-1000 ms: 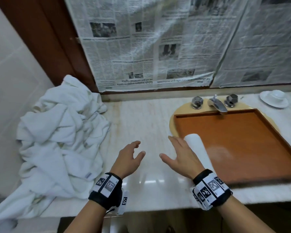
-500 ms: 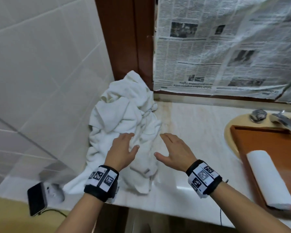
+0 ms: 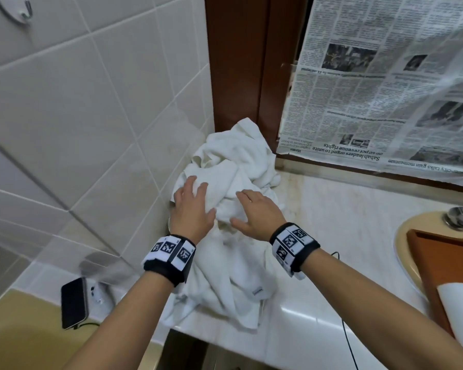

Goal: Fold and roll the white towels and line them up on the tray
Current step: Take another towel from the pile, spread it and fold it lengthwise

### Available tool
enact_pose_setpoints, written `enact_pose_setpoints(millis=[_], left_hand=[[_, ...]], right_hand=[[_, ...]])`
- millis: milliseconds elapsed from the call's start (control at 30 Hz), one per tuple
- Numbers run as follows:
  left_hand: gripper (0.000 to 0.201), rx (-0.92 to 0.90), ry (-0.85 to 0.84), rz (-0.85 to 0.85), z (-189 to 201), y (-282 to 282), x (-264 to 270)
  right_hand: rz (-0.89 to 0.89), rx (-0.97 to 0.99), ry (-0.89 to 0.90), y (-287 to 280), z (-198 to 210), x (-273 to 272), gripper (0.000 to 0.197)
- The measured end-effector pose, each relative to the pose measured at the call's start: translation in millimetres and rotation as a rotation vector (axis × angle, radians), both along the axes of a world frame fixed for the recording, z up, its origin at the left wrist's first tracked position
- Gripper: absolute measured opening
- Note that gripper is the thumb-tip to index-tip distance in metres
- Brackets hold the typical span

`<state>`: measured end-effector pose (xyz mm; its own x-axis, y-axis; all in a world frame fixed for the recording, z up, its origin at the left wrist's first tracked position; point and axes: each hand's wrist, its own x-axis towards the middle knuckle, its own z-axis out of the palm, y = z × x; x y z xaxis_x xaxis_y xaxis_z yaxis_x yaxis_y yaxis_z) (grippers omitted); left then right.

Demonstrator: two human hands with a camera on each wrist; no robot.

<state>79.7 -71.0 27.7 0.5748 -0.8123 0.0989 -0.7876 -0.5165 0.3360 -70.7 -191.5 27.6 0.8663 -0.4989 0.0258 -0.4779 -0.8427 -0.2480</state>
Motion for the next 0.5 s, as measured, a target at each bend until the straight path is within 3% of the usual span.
enact_pose_setpoints(millis=[133, 300, 400, 500], left_hand=[[0.065, 0.002, 0.025, 0.052, 0, -14, 8], [0.044, -0.117, 0.116, 0.035, -9, -17, 21], [0.031, -0.195, 0.135, -0.018, -8, -11, 25], [0.026, -0.356, 0.132, -0.172, -1, 0, 20]], right_hand=[[0.009, -0.036, -0.002, -10, -4, 22, 0.063], [-0.004, -0.061, -0.055, -18, -14, 35, 0.062], [-0.034, -0.064, -0.071, -25, -14, 42, 0.071], [-0.08, -0.056, -0.047, -34, -11, 48, 0.076]])
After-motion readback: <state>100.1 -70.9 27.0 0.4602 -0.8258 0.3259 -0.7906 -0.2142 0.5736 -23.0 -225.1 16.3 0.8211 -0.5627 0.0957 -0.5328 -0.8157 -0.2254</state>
